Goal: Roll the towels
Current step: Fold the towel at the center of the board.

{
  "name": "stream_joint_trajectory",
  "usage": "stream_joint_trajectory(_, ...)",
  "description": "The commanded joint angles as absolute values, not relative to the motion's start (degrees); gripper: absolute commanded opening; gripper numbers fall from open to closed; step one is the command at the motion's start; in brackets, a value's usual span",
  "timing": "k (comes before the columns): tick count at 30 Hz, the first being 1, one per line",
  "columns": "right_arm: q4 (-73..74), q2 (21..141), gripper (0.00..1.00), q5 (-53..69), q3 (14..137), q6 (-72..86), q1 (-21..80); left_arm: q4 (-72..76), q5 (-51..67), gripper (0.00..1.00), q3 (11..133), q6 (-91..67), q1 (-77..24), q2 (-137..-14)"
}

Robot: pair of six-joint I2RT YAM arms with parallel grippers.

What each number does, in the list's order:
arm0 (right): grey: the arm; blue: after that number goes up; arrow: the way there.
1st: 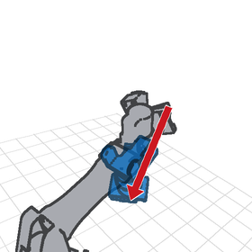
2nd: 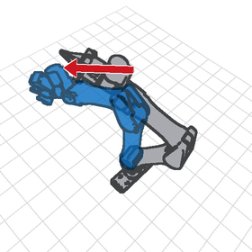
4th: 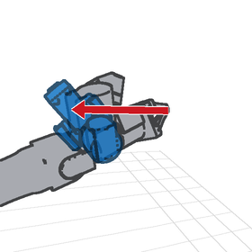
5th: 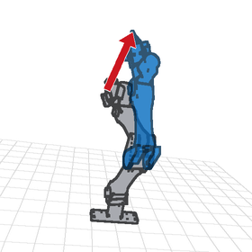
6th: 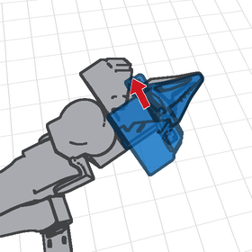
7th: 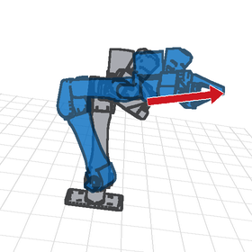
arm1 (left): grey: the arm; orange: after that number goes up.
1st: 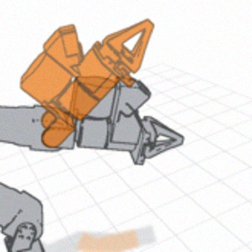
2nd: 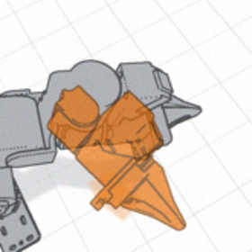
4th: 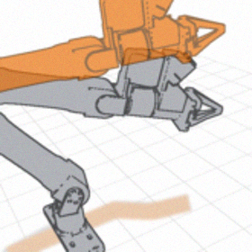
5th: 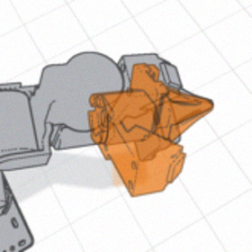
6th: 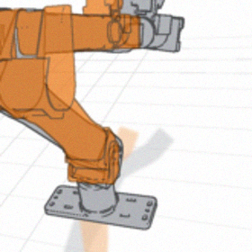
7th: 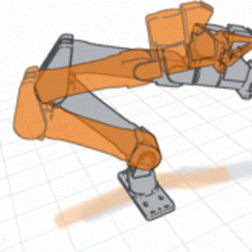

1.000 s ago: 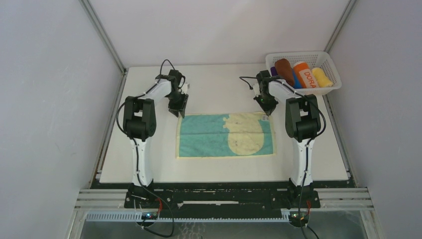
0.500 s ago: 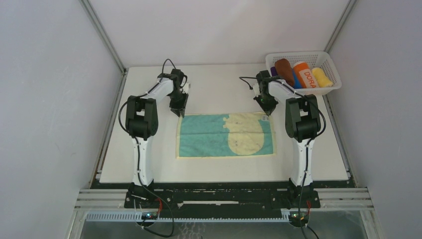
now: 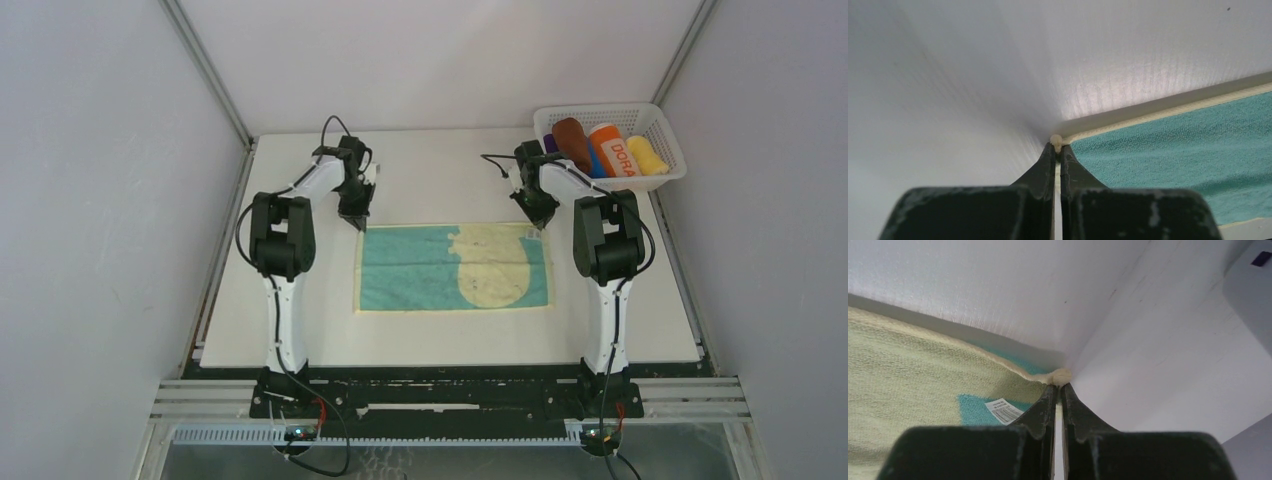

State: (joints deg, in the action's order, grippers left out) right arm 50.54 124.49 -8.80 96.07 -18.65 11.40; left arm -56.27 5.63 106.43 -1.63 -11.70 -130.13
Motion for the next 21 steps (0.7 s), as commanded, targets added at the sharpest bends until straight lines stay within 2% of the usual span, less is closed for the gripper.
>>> stream_joint_trajectory(1, 46.9, 118.1, 0.00, -13.1, 95.8, -18.0, 11.3, -53.6, 2.1, 0.00, 105.9, 1.2, -10.5, -122.6)
stream_joint_trajectory(12, 42.1, 106.4, 0.00, -20.5, 87.1, -14.0, 13.8, -49.6, -0.4, 0.00, 95.3, -3.0, -10.6, -113.0)
stream_joint_trajectory(21, 42.3, 99.1, 0.00, -26.7, 77.4, -5.7, 17.3, -45.7, -3.0, 0.00, 81.6, -10.5, -11.8, -102.2)
